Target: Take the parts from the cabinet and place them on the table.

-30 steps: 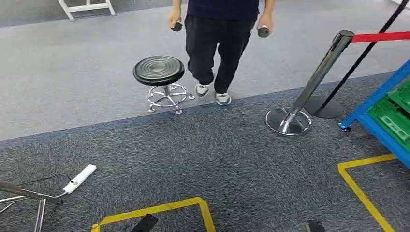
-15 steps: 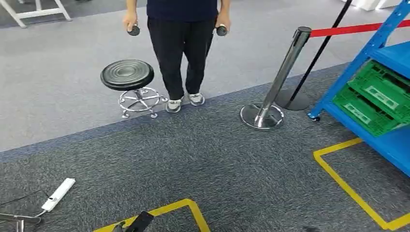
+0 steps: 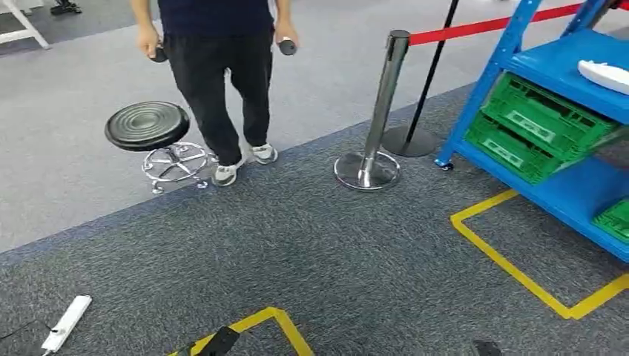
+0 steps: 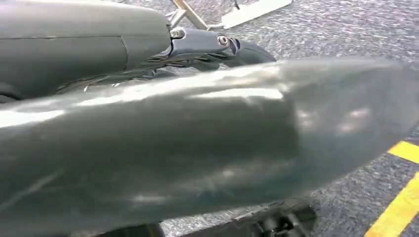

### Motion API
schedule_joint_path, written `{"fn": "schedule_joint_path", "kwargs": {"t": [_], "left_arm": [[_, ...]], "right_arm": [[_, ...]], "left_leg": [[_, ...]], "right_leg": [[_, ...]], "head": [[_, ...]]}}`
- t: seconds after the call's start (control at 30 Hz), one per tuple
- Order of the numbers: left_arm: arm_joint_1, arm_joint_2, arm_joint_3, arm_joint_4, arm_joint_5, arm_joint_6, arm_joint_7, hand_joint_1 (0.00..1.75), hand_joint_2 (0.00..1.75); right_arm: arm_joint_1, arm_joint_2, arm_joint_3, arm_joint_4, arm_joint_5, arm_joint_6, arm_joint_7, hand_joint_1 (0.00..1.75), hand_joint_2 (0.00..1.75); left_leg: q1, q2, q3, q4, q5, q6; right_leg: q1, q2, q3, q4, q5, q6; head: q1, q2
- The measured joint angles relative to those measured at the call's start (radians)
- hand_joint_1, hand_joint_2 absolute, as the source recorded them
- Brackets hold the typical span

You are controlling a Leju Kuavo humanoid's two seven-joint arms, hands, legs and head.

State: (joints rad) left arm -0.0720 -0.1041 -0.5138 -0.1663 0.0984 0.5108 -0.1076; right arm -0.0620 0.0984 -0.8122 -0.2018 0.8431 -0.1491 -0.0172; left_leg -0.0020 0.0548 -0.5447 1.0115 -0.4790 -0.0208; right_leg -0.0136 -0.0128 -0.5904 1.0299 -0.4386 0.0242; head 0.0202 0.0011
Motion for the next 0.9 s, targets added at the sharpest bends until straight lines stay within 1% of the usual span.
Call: {"fn": "schedule_joint_path", "kwargs": {"t": [0.03,0.07,0.1,0.13,0.17,0.2,0.23,0.27,0.3,0.33,0.37,0.4,0.43,0.47,0.5,0.53,0.57,0.6,0.63,0.67,0.7,0.73,0.77,0.8,0.83,0.87,0.9], "left_arm": [[0.0,0.0,0.001,0.0,0.003,0.003,0.0,0.0,0.0],[0.001,0.0,0.002,0.0,0.008,0.003,-0.001,0.0,0.0],[0.002,0.001,0.004,0.0,0.01,0.003,-0.006,0.0,0.0],[0.003,0.002,0.005,0.0,0.011,0.003,-0.014,0.0,0.0],[0.003,0.002,0.005,0.0,0.011,0.002,-0.019,0.0,0.0],[0.002,0.002,0.005,0.0,0.011,0.002,-0.022,0.0,0.0],[0.002,0.001,0.005,0.0,0.007,0.002,-0.026,0.0,0.0],[0.001,0.001,0.005,0.0,0.002,0.0,-0.028,0.0,0.0],[-0.001,0.002,0.005,0.0,0.0,0.0,-0.029,0.0,0.0],[-0.001,0.001,0.005,0.0,0.002,0.0,-0.029,0.0,0.0],[-0.003,0.0,0.005,0.0,0.004,0.0,-0.028,0.0,0.0],[-0.003,0.0,0.005,0.0,0.004,0.0,-0.027,0.0,0.0],[-0.002,-0.001,0.005,0.0,0.004,0.0,-0.026,0.0,0.0],[-0.002,-0.002,0.005,0.0,0.007,0.002,-0.026,0.0,0.0],[-0.002,-0.002,0.006,0.0,0.011,0.003,-0.025,0.0,0.0],[-0.001,-0.003,0.006,0.0,0.011,0.003,-0.025,0.0,0.0],[0.004,-0.003,0.006,0.0,0.006,0.001,-0.025,0.0,0.0],[0.011,-0.003,0.006,0.0,0.004,-0.001,-0.025,0.0,0.0],[0.016,-0.002,0.006,0.0,0.005,-0.001,-0.025,0.0,0.0],[0.019,-0.002,0.006,0.0,0.009,-0.001,-0.026,0.0,0.0],[0.019,-0.002,0.006,0.0,0.013,-0.001,-0.026,0.0,0.0],[0.019,-0.002,0.007,0.0,0.014,-0.001,-0.027,0.0,0.0],[0.019,-0.002,0.007,0.0,0.014,-0.001,-0.027,0.0,0.0],[0.019,-0.002,0.007,0.0,0.014,-0.003,-0.027,0.0,0.0],[0.019,-0.001,0.007,0.0,0.014,-0.004,-0.027,0.0,0.0],[0.019,0.0,0.007,0.0,0.013,-0.004,-0.027,0.0,0.0],[0.017,0.001,0.007,0.0,0.013,-0.003,-0.027,0.0,0.0]], "right_arm": [[-0.003,0.0,0.0,0.0,0.0,0.002,0.005,0.0,0.0],[-0.006,0.0,0.001,0.0,0.003,0.002,0.01,0.0,0.0],[-0.006,0.0,0.002,0.0,0.005,0.004,0.016,0.0,0.0],[-0.005,0.0,0.003,0.0,0.007,0.007,0.023,0.0,0.0],[-0.003,0.0,0.003,0.0,0.007,0.008,0.028,0.0,0.0],[-0.001,0.0,0.003,0.0,0.008,0.008,0.029,0.0,0.0],[-0.001,0.001,0.003,0.0,0.008,0.008,0.032,0.0,0.0],[-0.002,0.003,0.003,0.0,0.008,0.01,0.043,0.0,0.0],[-0.002,0.006,0.003,0.0,0.008,0.011,0.057,0.0,0.0],[-0.004,0.008,0.003,0.0,0.008,0.013,0.077,0.0,0.0],[-0.003,0.009,0.003,0.0,0.01,0.013,0.099,0.0,0.0],[0.001,0.011,0.003,0.0,0.011,0.013,0.117,0.0,0.0],[0.007,0.011,0.003,0.001,0.012,0.011,0.133,0.0,0.0],[0.014,0.011,0.003,0.001,0.013,0.011,0.139,0.0,0.0],[0.018,0.014,0.003,0.002,0.013,0.011,0.138,0.0,0.0],[0.018,0.014,0.003,0.002,0.013,0.01,0.128,0.0,0.0],[0.014,0.014,0.003,0.002,0.011,0.009,0.109,0.0,0.0],[0.01,0.013,0.003,0.001,0.009,0.009,0.084,0.0,0.0],[0.009,0.013,0.003,0.001,0.009,0.011,0.066,0.0,0.0],[0.01,0.013,0.003,0.001,0.009,0.013,0.058,0.0,0.0],[0.013,0.011,0.003,0.001,0.01,0.013,0.058,0.0,0.0],[0.014,0.009,0.003,0.001,0.011,0.013,0.058,0.0,0.0],[0.012,0.008,0.003,0.001,0.011,0.014,0.058,0.0,0.0],[0.01,0.008,0.003,0.001,0.011,0.014,0.058,0.0,0.0],[0.004,0.009,0.003,0.001,0.011,0.013,0.058,0.0,0.0],[0.001,0.01,0.003,0.001,0.01,0.014,0.059,0.0,0.0],[0.0,0.011,0.003,0.002,0.009,0.014,0.063,0.0,0.0]], "left_leg": [[0.001,-0.026,-0.021,0.052,-0.035,-0.002],[0.002,-0.039,-0.059,0.136,-0.08,-0.004],[0.002,-0.043,-0.101,0.227,-0.118,-0.004],[0.001,-0.046,-0.136,0.294,-0.137,-0.004],[0.001,-0.047,-0.149,0.311,-0.132,-0.002],[0.002,-0.048,-0.141,0.289,-0.105,0.001],[0.002,-0.05,-0.114,0.227,-0.06,0.006],[0.002,-0.062,-0.068,0.132,-0.008,0.011],[0.002,-0.092,-0.028,0.051,0.026,0.016],[0.001,-0.121,-0.008,-0.001,0.027,0.02],[0.005,-0.114,-0.007,-0.01,0.021,0.012],[0.001,-0.112,-0.007,-0.009,0.022,0.013],[-0.002,-0.106,-0.008,-0.009,0.023,0.019],[0.001,-0.096,-0.007,-0.018,0.03,0.028],[0.005,-0.084,-0.004,-0.027,0.037,0.035],[0.003,-0.078,-0.004,-0.028,0.038,0.039],[0.002,-0.065,-0.005,-0.028,0.037,0.042],[0.0,-0.051,-0.003,-0.028,0.036,0.043],[-0.001,-0.037,-0.003,-0.028,0.035,0.044],[-0.001,-0.027,-0.003,-0.027,0.034,0.045],[-0.001,-0.017,-0.002,-0.027,0.033,0.045],[-0.001,-0.009,-0.001,-0.027,0.032,0.043],[0.0,-0.001,0.001,-0.026,0.03,0.04],[0.0,0.005,0.004,-0.026,0.027,0.036],[-0.008,0.015,0.007,-0.022,0.021,0.027],[-0.013,0.019,0.007,-0.018,0.018,0.023],[-0.014,0.027,0.008,-0.018,0.019,0.02]], "right_leg": [[-0.001,0.008,-0.001,0.0,0.001,-0.005],[-0.001,0.017,-0.002,0.0,0.001,-0.01],[0.0,0.029,-0.002,0.0,0.001,-0.012],[0.0,0.04,-0.003,0.0,0.002,-0.013],[0.001,0.051,-0.003,0.0,0.002,-0.013],[0.001,0.062,-0.002,0.0,0.002,-0.013],[0.001,0.076,-0.002,0.0,0.004,-0.011],[-0.001,0.09,-0.002,0.0,0.005,-0.009],[-0.003,0.101,-0.002,0.0,0.007,-0.006],[0.004,0.11,-0.007,0.006,0.007,0.0],[0.003,0.119,-0.013,0.006,0.009,0.005],[-0.001,0.125,-0.016,0.001,0.012,0.011],[-0.006,0.133,-0.016,-0.005,0.017,0.02],[-0.005,0.14,-0.027,-0.009,0.019,0.029],[-0.006,0.122,-0.03,0.002,0.012,0.03],[0.0,0.076,-0.048,0.039,-0.017,0.032],[0.001,0.047,-0.08,0.107,-0.057,0.034],[0.002,0.032,-0.119,0.192,-0.097,0.036],[0.002,0.025,-0.151,0.263,-0.123,0.039],[0.001,0.021,-0.165,0.296,-0.128,0.041],[0.001,0.018,-0.154,0.28,-0.108,0.042],[0.0,0.015,-0.121,0.223,-0.074,0.043],[0.0,0.006,-0.078,0.147,-0.038,0.043],[0.0,-0.012,-0.036,0.075,-0.01,0.044],[0.009,-0.059,0.002,0.003,-0.015,0.043],[0.004,-0.036,0.009,0.001,-0.006,0.025],[0.005,-0.028,0.005,0.003,-0.007,0.019]], "head": [[0.0,0.0],[-0.002,0.0],[-0.001,0.0],[-0.001,0.0],[-0.001,0.0],[-0.001,0.0],[-0.001,0.0],[-0.001,0.0],[-0.001,0.0],[-0.002,0.0],[-0.001,0.0],[0.0,0.0],[-0.003,0.0],[-0.001,0.0],[-0.001,0.0],[0.003,0.0],[0.004,0.0],[0.003,0.0],[0.002,0.0],[0.003,0.0],[0.003,0.0],[0.003,0.0],[0.003,0.0],[0.003,0.0],[0.005,0.0],[0.001,0.0],[-0.001,0.0]]}}
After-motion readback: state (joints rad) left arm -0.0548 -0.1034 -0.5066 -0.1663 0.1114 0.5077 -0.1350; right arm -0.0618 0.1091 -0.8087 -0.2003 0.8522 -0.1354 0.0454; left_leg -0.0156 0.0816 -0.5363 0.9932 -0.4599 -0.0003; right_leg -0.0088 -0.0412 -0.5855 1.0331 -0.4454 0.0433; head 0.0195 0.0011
